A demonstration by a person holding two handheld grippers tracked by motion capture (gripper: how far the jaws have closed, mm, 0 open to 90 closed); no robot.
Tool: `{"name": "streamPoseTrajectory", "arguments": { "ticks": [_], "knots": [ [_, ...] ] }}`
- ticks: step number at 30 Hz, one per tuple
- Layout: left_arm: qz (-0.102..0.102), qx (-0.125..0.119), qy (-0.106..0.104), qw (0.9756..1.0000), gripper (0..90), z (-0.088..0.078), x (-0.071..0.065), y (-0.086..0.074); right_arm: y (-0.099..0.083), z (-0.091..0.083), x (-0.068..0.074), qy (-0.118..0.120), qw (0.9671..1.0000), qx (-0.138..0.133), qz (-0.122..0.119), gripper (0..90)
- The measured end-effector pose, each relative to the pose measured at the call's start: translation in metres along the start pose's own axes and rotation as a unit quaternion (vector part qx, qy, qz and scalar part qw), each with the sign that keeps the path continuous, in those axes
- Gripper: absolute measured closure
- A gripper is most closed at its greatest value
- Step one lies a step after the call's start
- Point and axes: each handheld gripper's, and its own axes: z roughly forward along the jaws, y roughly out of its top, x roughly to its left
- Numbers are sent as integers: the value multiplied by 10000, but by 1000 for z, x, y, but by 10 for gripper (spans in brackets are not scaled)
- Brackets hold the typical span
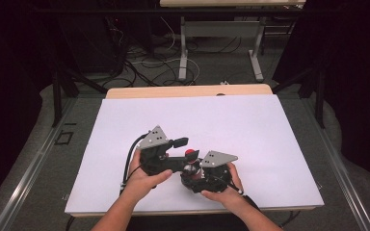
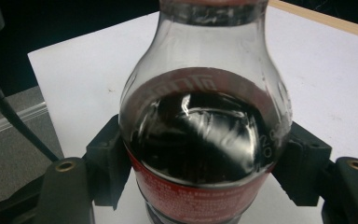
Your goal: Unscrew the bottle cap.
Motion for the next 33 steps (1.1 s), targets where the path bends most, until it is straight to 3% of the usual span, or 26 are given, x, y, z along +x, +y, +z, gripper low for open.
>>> {"name": "streamPoseTrajectory", "arguments": {
  "ticks": [1, 3, 4, 11, 15, 18, 23, 28, 30, 32, 33],
  "knots": [
    [-6, 24, -161, 9999, 425, -4, 4, 0, 0, 0, 0, 11, 10000, -17, -22, 295],
    [30, 68, -237, 9997, 431, -5, 6, 0, 0, 1, 0, 42, 10000, -15, -42, 295],
    [55, 148, -409, 9990, 433, -7, 8, -1, 0, 1, 1, 45, 10000, -5, -5, 295],
    [184, 270, -520, 9981, 471, -6, 13, -4, 0, 1, 1, 92, 9999, -30, -83, 296],
    [268, 258, -577, 9976, 572, -4, 10, -6, 0, 2, 2, 136, 9999, -5, -70, 296],
    [385, 281, -597, 9971, 580, -1, 9, -6, 0, 2, 3, 160, 9998, 7, -100, 296],
    [336, 265, -662, 9969, 596, 2, 8, -5, 0, 2, 5, 218, 9997, 13, -129, 296],
    [325, 251, -468, 9981, 614, 5, 5, -6, -1, 3, 3, 189, 9998, 14, -99, 296],
    [159, 179, -203, 9995, 615, 8, 0, -7, -1, 2, 2, 157, 9998, 87, -50, 296],
    [123, 198, -128, 9996, 616, 7, -2, -7, -1, 3, 1, 90, 9999, 8, -46, 296],
    [-62, 212, 114, 9997, 616, 8, -7, -6, -1, 3, 1, 59, 10000, 1, -52, 296]
  ]
}}
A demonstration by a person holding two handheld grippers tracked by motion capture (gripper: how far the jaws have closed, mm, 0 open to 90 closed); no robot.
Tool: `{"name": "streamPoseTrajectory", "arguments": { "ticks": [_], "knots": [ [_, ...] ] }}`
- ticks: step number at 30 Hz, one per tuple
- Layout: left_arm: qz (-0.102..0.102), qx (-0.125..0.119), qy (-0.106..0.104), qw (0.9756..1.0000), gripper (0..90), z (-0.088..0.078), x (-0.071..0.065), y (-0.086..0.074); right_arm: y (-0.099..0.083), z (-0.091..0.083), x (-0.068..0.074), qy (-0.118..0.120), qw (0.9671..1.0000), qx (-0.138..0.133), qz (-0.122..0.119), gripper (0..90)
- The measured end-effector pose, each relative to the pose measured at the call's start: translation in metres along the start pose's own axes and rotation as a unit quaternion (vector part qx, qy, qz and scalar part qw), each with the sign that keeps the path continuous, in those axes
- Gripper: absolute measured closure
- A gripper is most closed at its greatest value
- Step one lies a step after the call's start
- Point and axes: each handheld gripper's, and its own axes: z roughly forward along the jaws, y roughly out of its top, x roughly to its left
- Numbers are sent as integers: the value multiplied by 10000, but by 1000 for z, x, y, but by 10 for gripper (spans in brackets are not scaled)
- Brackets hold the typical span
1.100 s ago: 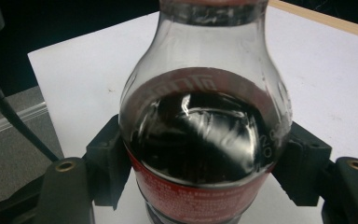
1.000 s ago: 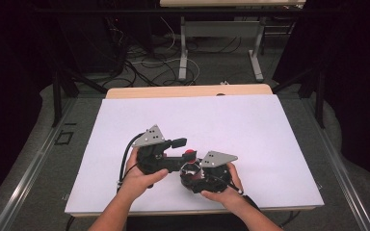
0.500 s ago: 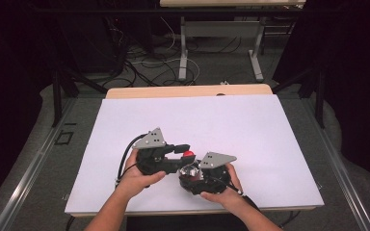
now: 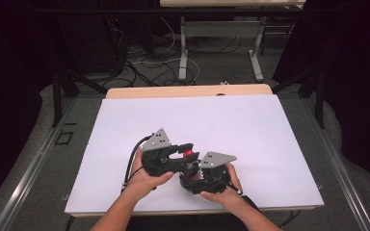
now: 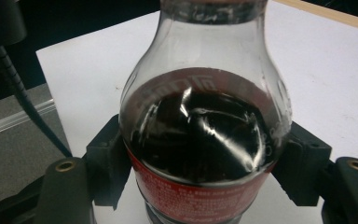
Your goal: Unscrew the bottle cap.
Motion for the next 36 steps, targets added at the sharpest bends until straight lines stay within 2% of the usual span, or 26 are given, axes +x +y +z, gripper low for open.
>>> {"name": "streamPoseTrajectory", "arguments": {
  "ticks": [2, 3, 4, 5, 6, 7, 9, 12, 14, 15, 16, 17, 18, 19, 20, 21, 22, 23, 25, 26, 27, 30, 31, 33, 36],
  "knots": [
    [-168, 51, 261, 9995, 616, 1, -5, 1, 0, -1, 0, -13, 9999, 116, 36, 296],
    [-186, 99, 370, 9991, 617, 1, -8, 2, 0, -1, 0, -29, 9999, 118, 41, 296],
    [-186, 99, 370, 9991, 617, 1, -8, 2, 0, 0, 1, -69, 10000, 42, 40, 296],
    [-261, 128, 542, 9981, 618, 3, -13, 4, -1, 1, 1, -87, 9999, 23, 57, 296],
    [-261, 128, 542, 9981, 618, 3, -13, 4, -1, 0, 1, -92, 9999, 38, 6, 296],
    [-222, 135, 633, 9977, 618, 3, -14, 4, -1, 0, 1, -115, 9999, 26, 43, 296],
    [-270, 103, 765, 9966, 618, 4, -19, 5, 0, -1, 1, -179, 9998, 16, 29, 296],
    [-279, 105, 776, 9965, 615, 5, -19, 6, 0, -1, 1, -192, 9998, 4, 2, 296],
    [-256, 85, 644, 9976, 612, 5, -16, 6, 0, -2, 0, -142, 9999, 12, 72, 296],
    [-256, 7, 531, 9983, 544, 5, -14, 6, 0, -2, -1, -123, 9999, -8, 47, 296],
    [-191, -57, 356, 9992, 544, 4, -12, 6, 0, -2, -1, -123, 9999, -8, 47, 296],
    [-201, -106, 183, 9996, 496, 2, -9, 6, 0, -2, -1, -122, 9999, -25, 85, 296],
    [-169, -165, 106, 9997, 470, 0, -7, 7, 0, -3, -2, -105, 9999, 0, 55, 296],
    [-36, -203, 56, 9998, 446, -5, -3, 7, 0, -3, -2, -111, 9999, -30, 79, 296],
    [-36, -203, 56, 9998, 437, -5, -3, 7, 1, -4, -3, -67, 10000, 26, 67, 296],
    [-16, -196, 33, 9998, 437, -7, -1, 7, 0, -3, -3, -96, 9998, -71, 129, 296],
    [-13, -160, -154, 9998, 438, -12, 5, 7, 1, -4, -3, -82, 9998, -46, 146, 296],
    [-13, -160, -154, 9998, 438, -12, 5, 7, 1, -4, -3, -82, 9998, -46, 146, 296],
    [46, -82, -393, 9992, 440, -16, 10, 6, 1, -4, -3, -48, 9999, -71, 125, 296],
    [46, -82, -393, 9992, 446, -16, 10, 6, 1, -4, -3, -9, 10000, -13, 98, 296],
    [110, -24, -497, 9987, 455, -17, 12, 5, 1, -3, -2, -3, 9999, -55, 90, 296],
    [144, 15, -572, 9983, 466, -16, 15, 4, 1, -3, -1, 11, 10000, -58, 79, 296],
    [159, 50, -579, 9982, 481, -15, 15, 3, 2, -3, -1, 62, 10000, -8, 0, 296],
    [215, 57, -588, 9980, 497, -14, 17, 2, 1, -3, 0, 53, 10000, -72, -3, 296],
    [234, 22, -720, 9971, 521, -10, 19, 0, 1, -2, 2, 121, 9999, -49, -46, 296]
  ]
}}
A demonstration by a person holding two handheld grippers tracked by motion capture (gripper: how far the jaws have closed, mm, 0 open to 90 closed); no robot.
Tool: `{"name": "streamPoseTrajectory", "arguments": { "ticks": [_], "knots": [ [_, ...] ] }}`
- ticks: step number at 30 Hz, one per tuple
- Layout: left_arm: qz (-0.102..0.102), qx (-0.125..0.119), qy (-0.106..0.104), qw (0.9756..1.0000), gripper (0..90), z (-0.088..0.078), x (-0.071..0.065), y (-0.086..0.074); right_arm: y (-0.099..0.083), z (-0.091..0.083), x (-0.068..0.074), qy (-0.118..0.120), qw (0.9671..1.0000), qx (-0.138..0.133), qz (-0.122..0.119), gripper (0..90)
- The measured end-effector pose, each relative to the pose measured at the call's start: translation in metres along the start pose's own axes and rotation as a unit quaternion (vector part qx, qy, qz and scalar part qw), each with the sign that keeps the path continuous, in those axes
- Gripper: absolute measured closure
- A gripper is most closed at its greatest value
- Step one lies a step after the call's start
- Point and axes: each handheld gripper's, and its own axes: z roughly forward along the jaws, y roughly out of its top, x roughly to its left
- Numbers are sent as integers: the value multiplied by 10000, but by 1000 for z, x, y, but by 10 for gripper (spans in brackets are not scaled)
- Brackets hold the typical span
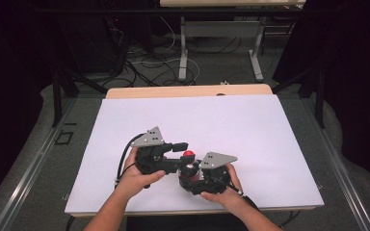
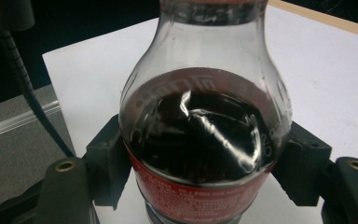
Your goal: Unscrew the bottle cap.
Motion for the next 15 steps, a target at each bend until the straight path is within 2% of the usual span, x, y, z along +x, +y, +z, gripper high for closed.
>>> {"name": "streamPoseTrajectory", "arguments": {
  "ticks": [5, 8, 11, 15],
  "knots": [
    [-43, -27, -12, 10000, 552, 4, -1, -1, -1, 1, 1, 2, 10000, 12, -32, 296],
    [20, -58, 6, 10000, 603, 7, -4, -1, -1, 1, 1, 5, 10000, 12, -33, 296],
    [160, -36, 119, 9998, 610, 9, -7, 0, -1, 1, 0, 19, 10000, 14, 12, 296],
    [111, -59, 310, 9994, 613, 12, -11, 1, -1, 1, -1, -31, 10000, -2, 31, 296]
  ]
}}
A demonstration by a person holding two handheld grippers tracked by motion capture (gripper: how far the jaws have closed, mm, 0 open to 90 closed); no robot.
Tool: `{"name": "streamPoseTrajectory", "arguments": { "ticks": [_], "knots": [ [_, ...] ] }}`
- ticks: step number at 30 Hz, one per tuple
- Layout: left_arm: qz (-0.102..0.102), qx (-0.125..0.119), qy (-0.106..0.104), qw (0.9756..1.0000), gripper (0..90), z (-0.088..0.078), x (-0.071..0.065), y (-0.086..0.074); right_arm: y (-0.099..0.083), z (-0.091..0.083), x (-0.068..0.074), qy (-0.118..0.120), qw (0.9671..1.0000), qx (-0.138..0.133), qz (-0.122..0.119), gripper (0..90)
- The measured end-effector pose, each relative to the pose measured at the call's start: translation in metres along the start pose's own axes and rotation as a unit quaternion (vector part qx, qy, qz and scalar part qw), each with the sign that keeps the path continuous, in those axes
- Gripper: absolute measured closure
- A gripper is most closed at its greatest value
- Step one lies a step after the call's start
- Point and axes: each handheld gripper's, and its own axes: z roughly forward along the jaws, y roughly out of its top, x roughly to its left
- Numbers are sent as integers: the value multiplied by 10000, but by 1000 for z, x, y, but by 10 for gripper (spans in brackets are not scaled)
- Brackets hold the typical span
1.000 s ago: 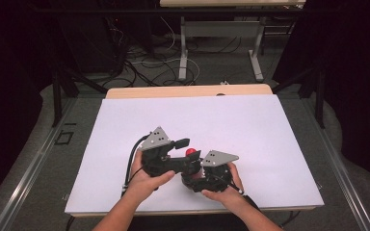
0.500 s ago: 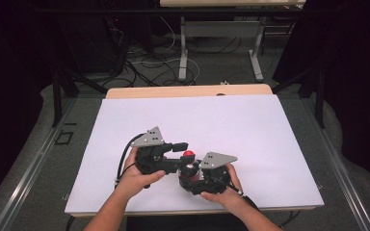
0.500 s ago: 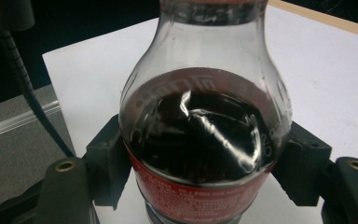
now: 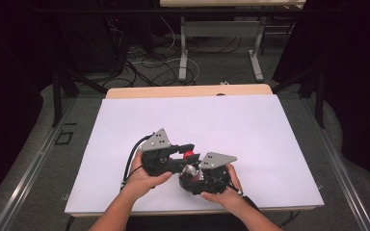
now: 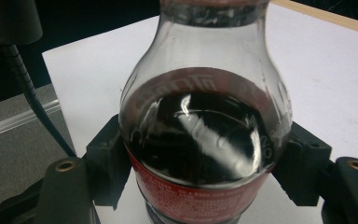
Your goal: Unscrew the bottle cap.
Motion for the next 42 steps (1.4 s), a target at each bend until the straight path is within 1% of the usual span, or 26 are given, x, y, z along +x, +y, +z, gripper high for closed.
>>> {"name": "streamPoseTrajectory", "arguments": {
  "ticks": [3, 5, 6, 7, 8, 9, 10, 12, 13, 15, 17, 18, 20, 21, 22, 23, 25, 27, 30, 31, 32, 33, 38, 39, 40, 42],
  "knots": [
    [-120, -9, 303, 9995, 614, 2, -5, 2, 0, 0, -1, -69, 10000, -13, 38, 296],
    [-328, 32, 525, 9981, 615, 3, -9, 3, 0, -1, -1, -159, 9998, 11, 89, 296],
    [-433, 29, 648, 9970, 615, 4, -12, 4, 0, -1, -1, -159, 9998, 11, 89, 296],
    [-552, 39, 796, 9953, 615, 5, -14, 4, 0, -1, -1, -228, 9997, 20, 87, 297],
    [-696, 34, 956, 9930, 615, 6, -18, 5, 0, -1, -1, -228, 9997, 20, 87, 297],
    [-791, 43, 1111, 9907, 617, 7, -21, 5, -1, 0, 0, -310, 9995, 56, 51, 296],
    [-852, -64, 1366, 9869, 617, 9, -27, 6, -1, 0, 0, -349, 9993, 68, 80, 297],
    [-830, -49, 1377, 9870, 617, 9, -29, 8, -2, 1, 0, -343, 9994, 77, 74, 296],
    [-874, -83, 1365, 9867, 617, 10, -30, 9, -2, 2, 0, -335, 9994, 78, 94, 297],
    [-886, -82, 1320, 9872, 617, 9, -30, 11, -2, 2, -1, -337, 9994, 89, 70, 297],
    [-907, -75, 1306, 9872, 617, 8, -28, 14, -2, 1, -2, -323, 9993, 151, 65, 296],
    [-907, -75, 1306, 9872, 617, 8, -28, 14, -3, 2, -2, -354, 9993, 82, 63, 296],
    [-908, -61, 1312, 9872, 616, 7, -25, 14, -3, 1, -3, -338, 9994, 98, 69, 296],
    [-925, -50, 1340, 9866, 616, 6, -24, 14, -3, 1, -3, -393, 9991, 76, 142, 296],
    [-1023, -38, 1373, 9852, 616, 5, -20, 13, -4, 1, -4, -388, 9992, 71, 100, 296],
    [-1023, -38, 1373, 9852, 616, 5, -20, 13, -4, 1, -5, -419, 9990, 75, 108, 296],
    [-1053, -54, 1411, 9844, 616, 2, -16, 12, -4, 1, -6, -432, 9989, 60, 157, 296],
    [-1171, -67, 1463, 9823, 616, 0, -11, 10, -4, 1, -7, -451, 9988, 57, 181, 296],
    [-1233, -45, 1554, 9801, 616, -4, -2, 6, -5, 1, -12, -537, 9984, 47, 188, 296],
    [-1290, -49, 1587, 9789, 616, -6, 0, 5, -5, 0, -13, -541, 9984, 81, 163, 296],
    [-1353, -53, 1644, 9771, 616, -8, 6, 2, -6, 1, -14, -572, 9982, 3, 174, 296],
    [-1353, -53, 1644, 9771, 616, -8, 6, 2, -6, 1, -15, -600, 9980, 5, 190, 296],
    [-1549, -70, 1756, 9722, 617, -15, 18, -6, -7, 1, -20, -656, 9976, 33, 211, 296],
    [-1569, -69, 1776, 9715, 617, -16, 20, -7, -7, 1, -21, -674, 9975, 39, 229, 296],
    [-1550, -32, 1797, 9714, 616, -18, 22, -9, -7, 1, -23, -701, 9973, 0, 224, 296],
    [-1593, -12, 1869, 9694, 616, -20, 27, -13, -7, 0, -26, -729, 9970, -16, 267, 296]
  ]
}}
